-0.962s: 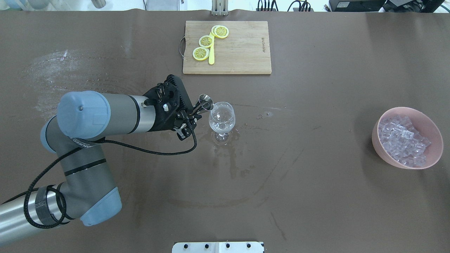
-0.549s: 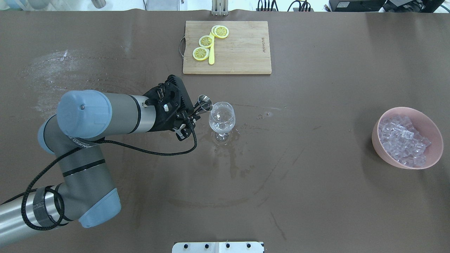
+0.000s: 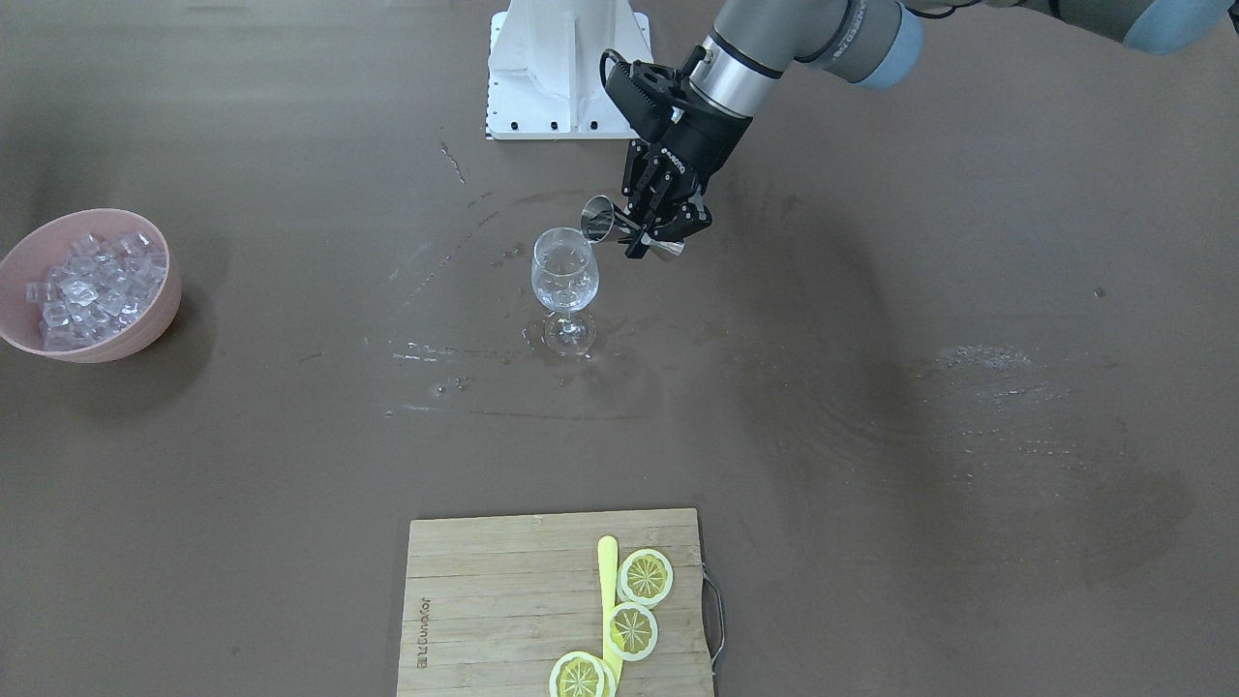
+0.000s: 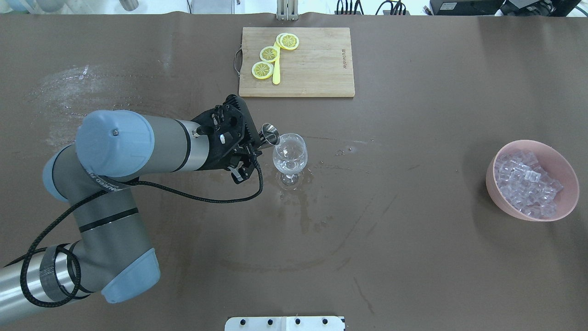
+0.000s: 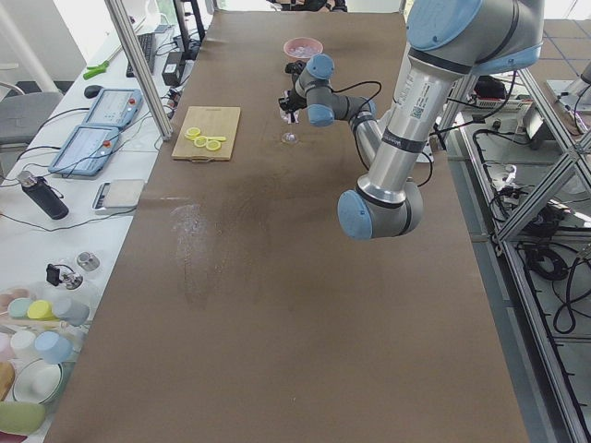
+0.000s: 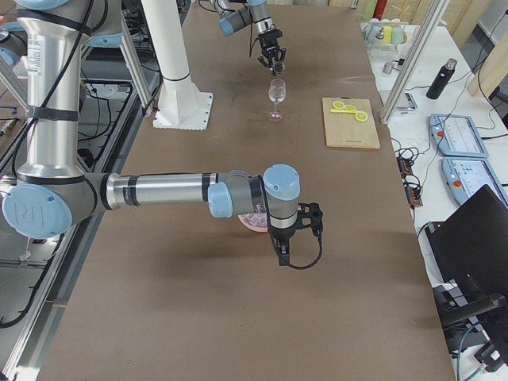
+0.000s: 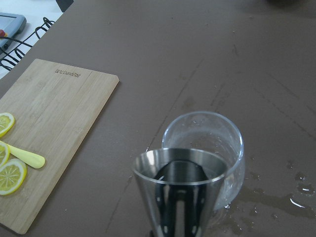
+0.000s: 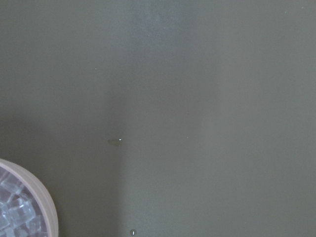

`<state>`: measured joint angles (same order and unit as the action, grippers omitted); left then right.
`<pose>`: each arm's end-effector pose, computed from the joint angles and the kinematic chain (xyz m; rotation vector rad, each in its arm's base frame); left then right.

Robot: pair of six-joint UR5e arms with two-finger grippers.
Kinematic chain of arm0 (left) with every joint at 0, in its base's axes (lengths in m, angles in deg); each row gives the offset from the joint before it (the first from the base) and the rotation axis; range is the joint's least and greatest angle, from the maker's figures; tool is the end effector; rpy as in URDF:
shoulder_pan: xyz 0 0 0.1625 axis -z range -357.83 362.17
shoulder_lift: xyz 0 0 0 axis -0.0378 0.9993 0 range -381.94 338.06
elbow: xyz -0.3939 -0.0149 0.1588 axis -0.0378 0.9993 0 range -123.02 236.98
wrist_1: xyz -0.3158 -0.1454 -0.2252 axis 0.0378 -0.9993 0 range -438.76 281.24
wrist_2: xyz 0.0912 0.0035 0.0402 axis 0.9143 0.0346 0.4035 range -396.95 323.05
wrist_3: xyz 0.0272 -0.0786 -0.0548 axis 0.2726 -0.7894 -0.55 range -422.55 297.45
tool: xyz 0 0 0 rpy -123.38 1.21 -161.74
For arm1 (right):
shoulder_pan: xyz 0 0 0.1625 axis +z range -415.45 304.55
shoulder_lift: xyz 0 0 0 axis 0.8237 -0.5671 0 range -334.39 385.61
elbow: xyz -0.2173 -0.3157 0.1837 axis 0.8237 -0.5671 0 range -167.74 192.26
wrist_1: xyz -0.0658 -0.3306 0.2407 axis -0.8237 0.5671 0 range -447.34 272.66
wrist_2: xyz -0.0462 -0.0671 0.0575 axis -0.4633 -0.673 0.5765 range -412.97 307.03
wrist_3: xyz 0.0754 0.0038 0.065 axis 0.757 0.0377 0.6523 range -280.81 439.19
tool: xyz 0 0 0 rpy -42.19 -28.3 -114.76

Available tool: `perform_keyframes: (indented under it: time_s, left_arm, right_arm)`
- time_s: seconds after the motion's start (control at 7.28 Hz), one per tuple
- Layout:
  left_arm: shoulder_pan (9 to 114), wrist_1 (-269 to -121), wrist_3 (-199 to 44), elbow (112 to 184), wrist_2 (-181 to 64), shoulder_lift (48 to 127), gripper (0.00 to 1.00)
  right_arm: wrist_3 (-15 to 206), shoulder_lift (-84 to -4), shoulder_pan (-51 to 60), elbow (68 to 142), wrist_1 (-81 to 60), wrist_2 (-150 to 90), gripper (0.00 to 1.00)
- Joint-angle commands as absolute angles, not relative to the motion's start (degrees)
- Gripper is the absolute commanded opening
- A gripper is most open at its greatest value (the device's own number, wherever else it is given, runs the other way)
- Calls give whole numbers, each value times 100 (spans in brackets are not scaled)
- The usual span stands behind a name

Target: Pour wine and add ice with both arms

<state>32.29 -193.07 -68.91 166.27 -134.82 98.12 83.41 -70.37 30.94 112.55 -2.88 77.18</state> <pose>0.4512 -0.4002 0.1648 1.0512 0.8320 0.8846 0.0401 -0.4615 0.6136 0.1169 -0.7086 -0.0501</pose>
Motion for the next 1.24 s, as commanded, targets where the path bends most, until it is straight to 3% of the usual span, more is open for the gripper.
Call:
perform_keyframes:
  time_s: [0.0, 1.1]
  left_arm:
    - [3214, -18777, -6879, 16631, -13390, 10031, 0]
    - [3091, -17607, -6616, 16658, -13012, 10480, 0]
  right_arm:
    - [8341, -7037, 3094, 11254, -288, 7728, 100]
    - [8341, -7063, 3094, 11254, -288, 7763, 100]
